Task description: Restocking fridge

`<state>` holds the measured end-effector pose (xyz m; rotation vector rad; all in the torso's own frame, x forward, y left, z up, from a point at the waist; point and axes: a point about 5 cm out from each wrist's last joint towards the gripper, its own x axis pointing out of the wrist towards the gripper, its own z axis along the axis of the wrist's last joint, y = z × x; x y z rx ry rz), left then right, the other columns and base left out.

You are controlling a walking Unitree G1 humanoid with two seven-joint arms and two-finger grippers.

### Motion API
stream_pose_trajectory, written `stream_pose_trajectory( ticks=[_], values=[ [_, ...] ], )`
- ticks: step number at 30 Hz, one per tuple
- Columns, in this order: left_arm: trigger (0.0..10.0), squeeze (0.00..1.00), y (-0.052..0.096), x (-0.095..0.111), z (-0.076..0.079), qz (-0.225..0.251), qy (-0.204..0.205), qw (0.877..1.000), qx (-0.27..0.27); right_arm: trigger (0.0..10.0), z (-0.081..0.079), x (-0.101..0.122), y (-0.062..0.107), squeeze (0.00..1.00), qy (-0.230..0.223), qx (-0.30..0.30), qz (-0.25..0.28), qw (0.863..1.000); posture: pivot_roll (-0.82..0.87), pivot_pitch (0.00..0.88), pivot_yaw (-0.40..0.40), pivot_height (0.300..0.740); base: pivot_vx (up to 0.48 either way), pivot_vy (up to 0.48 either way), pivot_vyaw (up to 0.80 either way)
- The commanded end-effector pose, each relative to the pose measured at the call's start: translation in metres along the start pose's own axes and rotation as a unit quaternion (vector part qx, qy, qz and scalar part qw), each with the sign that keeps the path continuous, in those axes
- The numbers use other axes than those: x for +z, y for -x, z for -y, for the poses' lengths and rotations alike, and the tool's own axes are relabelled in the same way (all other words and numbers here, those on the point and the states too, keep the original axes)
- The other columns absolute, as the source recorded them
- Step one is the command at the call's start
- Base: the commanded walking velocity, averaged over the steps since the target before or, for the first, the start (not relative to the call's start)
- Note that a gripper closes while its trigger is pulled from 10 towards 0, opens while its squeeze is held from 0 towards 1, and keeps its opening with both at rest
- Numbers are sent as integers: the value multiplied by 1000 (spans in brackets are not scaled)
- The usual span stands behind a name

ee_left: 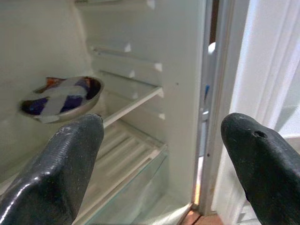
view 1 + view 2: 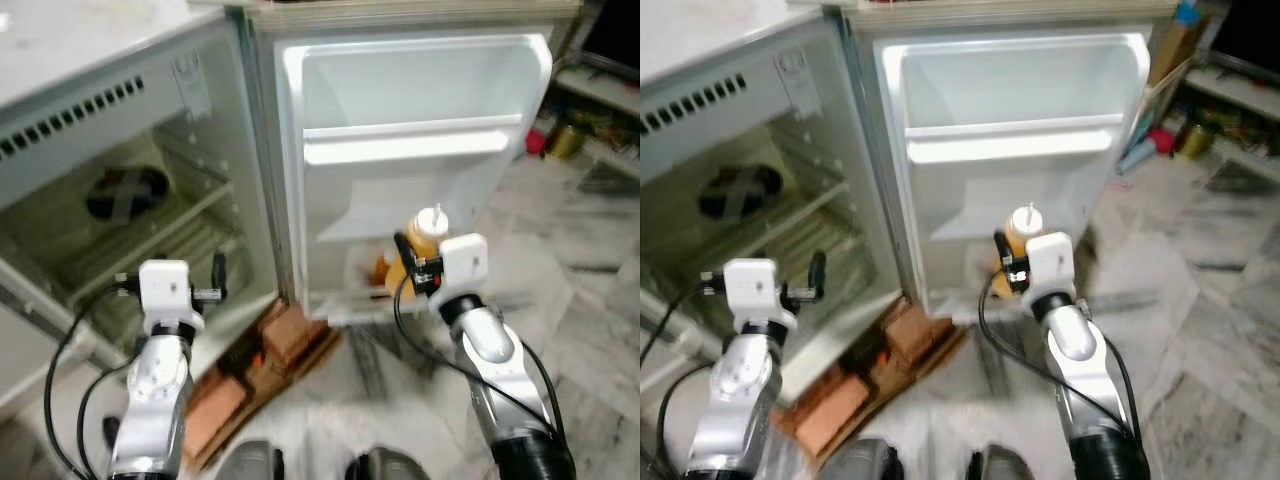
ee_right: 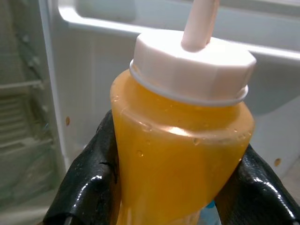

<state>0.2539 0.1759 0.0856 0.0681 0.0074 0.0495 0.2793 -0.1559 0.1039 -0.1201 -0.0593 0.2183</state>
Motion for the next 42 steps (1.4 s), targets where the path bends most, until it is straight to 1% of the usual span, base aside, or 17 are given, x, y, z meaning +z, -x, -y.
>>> stream_pose_trajectory(
  ticks=[1,8,14,26,36,39,42],
  values=[
    [10000,0,-1,1,-2,-2,-1,1000,2,10000,-3,9,-4,0,1,4,19,1000,39,104,-21,740,0,0,0],
    [10000,0,0,0,0,-2,-6,1000,-4,10000,-3,9,-4,0,1,3,19,1000,37,105,-19,740,0,0,0],
    [10000,0,1,3,1,9,-9,1000,-10,10000,-3,8,-3,0,3,4,18,1000,39,104,-21,740,0,0,0],
    [10000,0,2,2,3,8,-3,1000,-14,10000,-3,8,-4,0,5,6,16,1000,37,106,-26,740,290,0,0],
    [10000,0,3,2,4,8,-2,1000,-14,10000,-2,6,-1,0,6,5,11,1000,36,107,-25,740,294,0,0],
    [10000,0,4,2,2,7,-3,1000,-12,10000,-1,5,2,0,7,4,10,1000,35,107,-25,740,290,0,0],
    [10000,0,11,0,-1,1,-4,1000,-8,10000,1,4,9,0,7,2,8,1000,37,108,-26,740,270,0,0]
  ],
)
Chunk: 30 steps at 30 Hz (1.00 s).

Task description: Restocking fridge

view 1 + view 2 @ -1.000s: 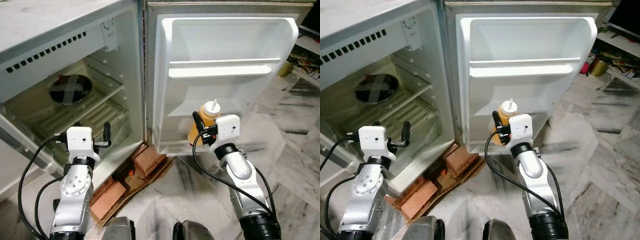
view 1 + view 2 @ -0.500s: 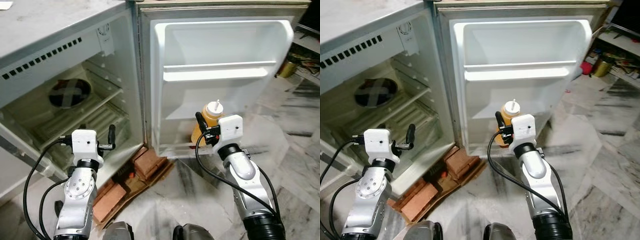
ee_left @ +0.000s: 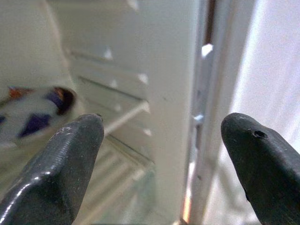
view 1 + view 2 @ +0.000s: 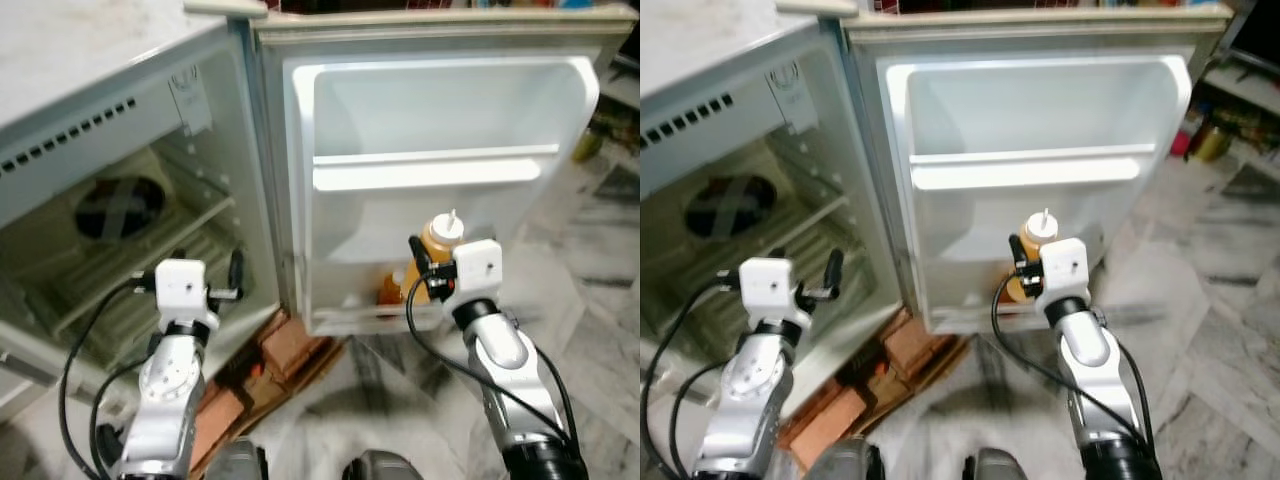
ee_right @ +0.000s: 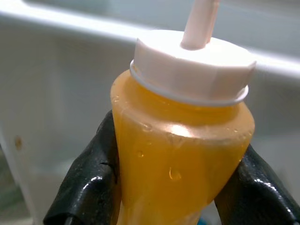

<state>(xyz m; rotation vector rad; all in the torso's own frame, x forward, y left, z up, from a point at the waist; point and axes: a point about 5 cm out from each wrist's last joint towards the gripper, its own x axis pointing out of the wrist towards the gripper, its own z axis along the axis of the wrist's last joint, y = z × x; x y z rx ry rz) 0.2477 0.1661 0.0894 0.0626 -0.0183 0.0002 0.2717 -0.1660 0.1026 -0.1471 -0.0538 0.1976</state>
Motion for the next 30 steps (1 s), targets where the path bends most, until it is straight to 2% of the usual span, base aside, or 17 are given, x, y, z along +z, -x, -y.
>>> stream_pose_trajectory(
  ticks=[1,6,7,17,26,30],
  values=[
    [10000,0,11,-5,-11,-17,-8,1000,17,10000,-6,6,4,0,-5,13,11,1000,35,110,-26,740,0,0,0],
    [10000,0,20,-6,-18,-28,-17,999,25,10000,-4,3,13,0,-4,16,2,1000,37,112,-28,740,0,0,0],
    [10000,0,23,-8,-23,-32,-23,999,30,10000,-3,0,15,0,-4,15,-3,1000,40,113,-29,740,0,0,0],
    [10000,0,26,-8,-28,-39,-28,998,38,10000,-10,2,14,0,-15,22,-4,1000,45,117,-30,740,0,0,0],
    [10000,0,24,-8,-26,-40,-27,998,38,10000,-10,1,12,0,-19,23,-6,1000,52,119,-32,707,0,0,0],
    [10000,0,22,-7,-25,-37,-27,998,38,10000,-11,0,13,0,-20,25,-9,999,49,120,-32,672,0,0,0]
  ],
)
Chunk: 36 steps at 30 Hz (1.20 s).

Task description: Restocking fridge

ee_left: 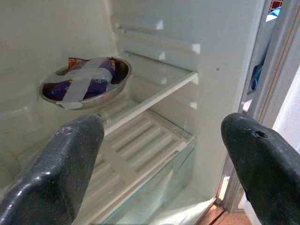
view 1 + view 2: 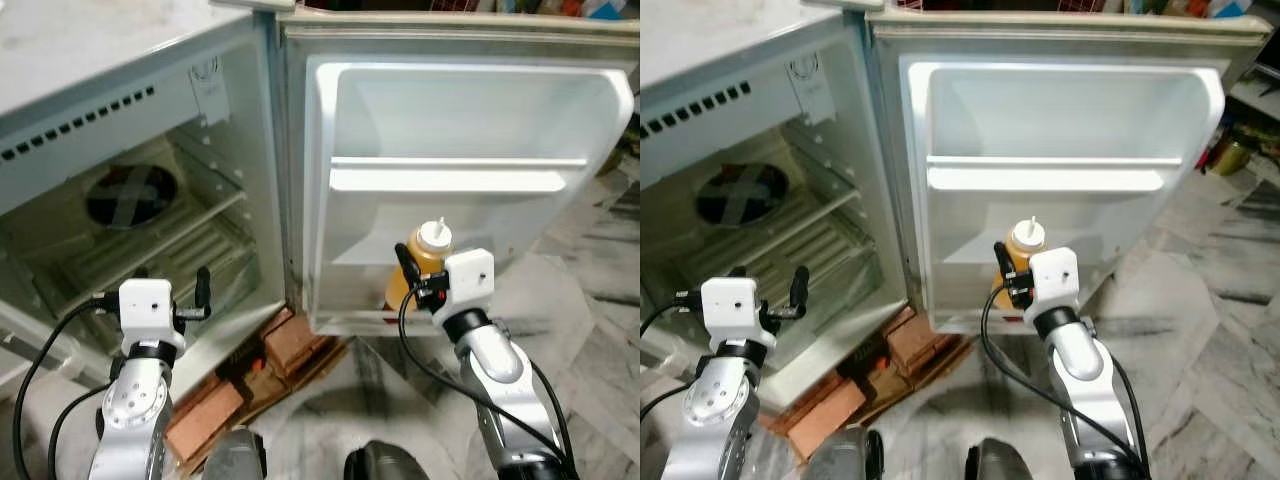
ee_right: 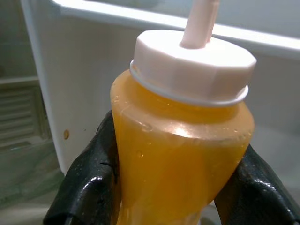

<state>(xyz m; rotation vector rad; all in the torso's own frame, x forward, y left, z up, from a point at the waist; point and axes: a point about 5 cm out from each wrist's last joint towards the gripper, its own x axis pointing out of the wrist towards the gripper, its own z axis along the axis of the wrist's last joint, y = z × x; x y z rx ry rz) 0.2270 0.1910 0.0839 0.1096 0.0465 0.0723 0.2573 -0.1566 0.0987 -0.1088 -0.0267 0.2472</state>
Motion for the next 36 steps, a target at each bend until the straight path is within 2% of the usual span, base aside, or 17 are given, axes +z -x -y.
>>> stream_pose_trajectory(
  ticks=[1,5,22,31,36],
  values=[
    [10000,0,1,0,0,-4,-3,1000,2,10000,1,1,1,0,1,0,0,1000,48,120,-33,657,0,0,0],
    [10000,0,1,0,1,-4,-3,1000,1,10000,1,1,1,0,1,0,0,1000,47,120,-32,642,0,0,0],
    [10000,0,1,0,-5,-7,-14,1000,14,10000,-2,0,-3,0,-1,8,-2,1000,62,131,-43,642,0,0,0],
    [10000,0,-8,8,-4,10,-6,1000,8,10000,-4,5,-15,0,0,12,9,1000,56,155,-37,642,0,0,0],
    [10000,0,-8,8,-4,10,-1,1000,6,10000,-3,6,-16,0,2,13,9,1000,56,159,-43,642,283,0,0]
  ],
)
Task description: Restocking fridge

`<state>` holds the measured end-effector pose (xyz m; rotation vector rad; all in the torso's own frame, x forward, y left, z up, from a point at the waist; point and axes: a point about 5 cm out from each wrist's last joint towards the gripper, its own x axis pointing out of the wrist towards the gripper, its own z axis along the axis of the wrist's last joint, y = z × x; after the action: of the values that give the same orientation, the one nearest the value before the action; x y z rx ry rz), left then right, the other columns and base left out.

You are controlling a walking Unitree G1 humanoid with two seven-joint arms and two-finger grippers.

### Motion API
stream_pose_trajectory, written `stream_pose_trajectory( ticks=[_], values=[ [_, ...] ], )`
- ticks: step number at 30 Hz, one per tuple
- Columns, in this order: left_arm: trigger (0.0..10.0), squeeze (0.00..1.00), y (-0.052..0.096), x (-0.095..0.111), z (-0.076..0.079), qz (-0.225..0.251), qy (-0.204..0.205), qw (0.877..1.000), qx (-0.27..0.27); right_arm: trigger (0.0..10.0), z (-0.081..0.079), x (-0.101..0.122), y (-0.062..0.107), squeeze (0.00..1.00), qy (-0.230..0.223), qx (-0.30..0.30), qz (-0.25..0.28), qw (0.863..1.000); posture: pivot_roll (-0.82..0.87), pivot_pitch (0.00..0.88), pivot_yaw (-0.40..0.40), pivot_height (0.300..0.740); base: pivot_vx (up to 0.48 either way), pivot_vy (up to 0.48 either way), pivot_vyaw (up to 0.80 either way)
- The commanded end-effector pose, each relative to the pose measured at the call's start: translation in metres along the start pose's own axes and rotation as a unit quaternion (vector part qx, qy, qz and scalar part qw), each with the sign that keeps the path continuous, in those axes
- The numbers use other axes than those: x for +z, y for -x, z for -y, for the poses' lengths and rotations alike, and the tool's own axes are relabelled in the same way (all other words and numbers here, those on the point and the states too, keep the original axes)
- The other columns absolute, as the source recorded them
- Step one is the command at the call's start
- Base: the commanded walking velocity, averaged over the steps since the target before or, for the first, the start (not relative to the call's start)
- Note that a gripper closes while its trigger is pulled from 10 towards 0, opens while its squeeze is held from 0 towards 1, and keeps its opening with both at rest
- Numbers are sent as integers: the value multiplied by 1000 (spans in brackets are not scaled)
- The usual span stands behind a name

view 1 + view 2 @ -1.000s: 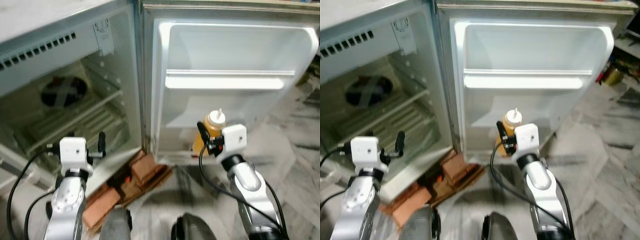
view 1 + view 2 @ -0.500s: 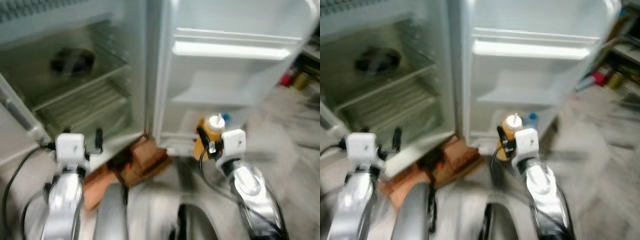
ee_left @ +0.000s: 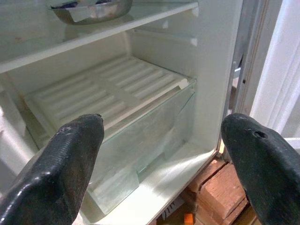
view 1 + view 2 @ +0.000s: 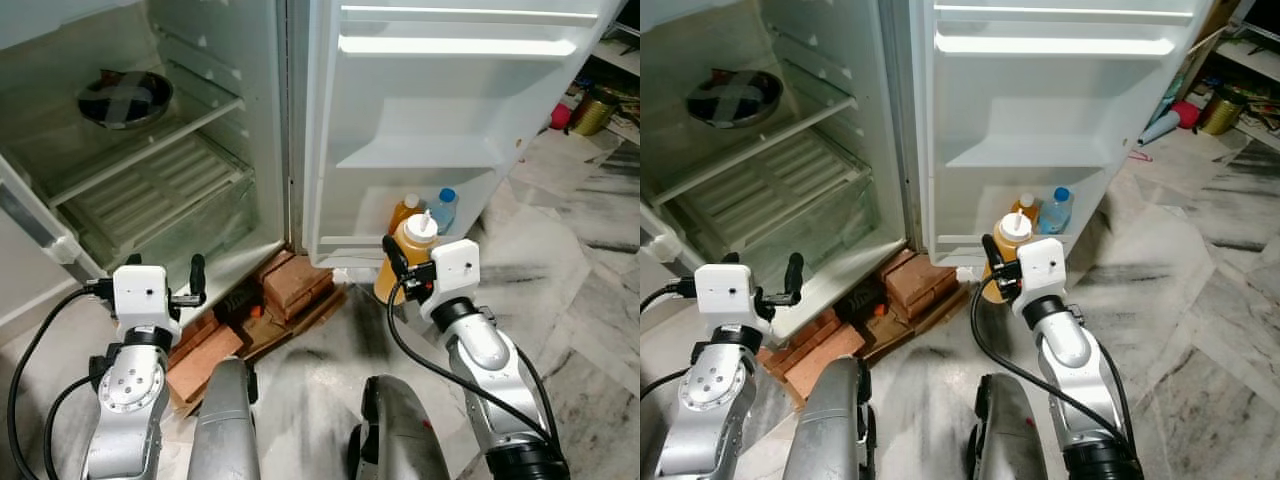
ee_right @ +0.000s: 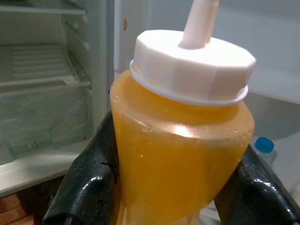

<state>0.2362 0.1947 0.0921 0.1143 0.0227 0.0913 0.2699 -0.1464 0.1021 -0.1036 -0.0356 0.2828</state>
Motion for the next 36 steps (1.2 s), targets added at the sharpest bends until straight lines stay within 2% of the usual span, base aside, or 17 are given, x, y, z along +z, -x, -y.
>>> stream_pose_trajectory(
  ticks=[1,36],
  values=[
    [10000,0,2,-1,0,-2,1,1000,-4,10000,4,2,-1,0,4,-5,4,1000,56,159,-43,642,300,0,0],
    [10000,0,1,-2,5,-5,11,1000,-6,10000,3,2,-6,0,9,-3,6,1000,54,160,-43,642,311,0,0]
  ],
)
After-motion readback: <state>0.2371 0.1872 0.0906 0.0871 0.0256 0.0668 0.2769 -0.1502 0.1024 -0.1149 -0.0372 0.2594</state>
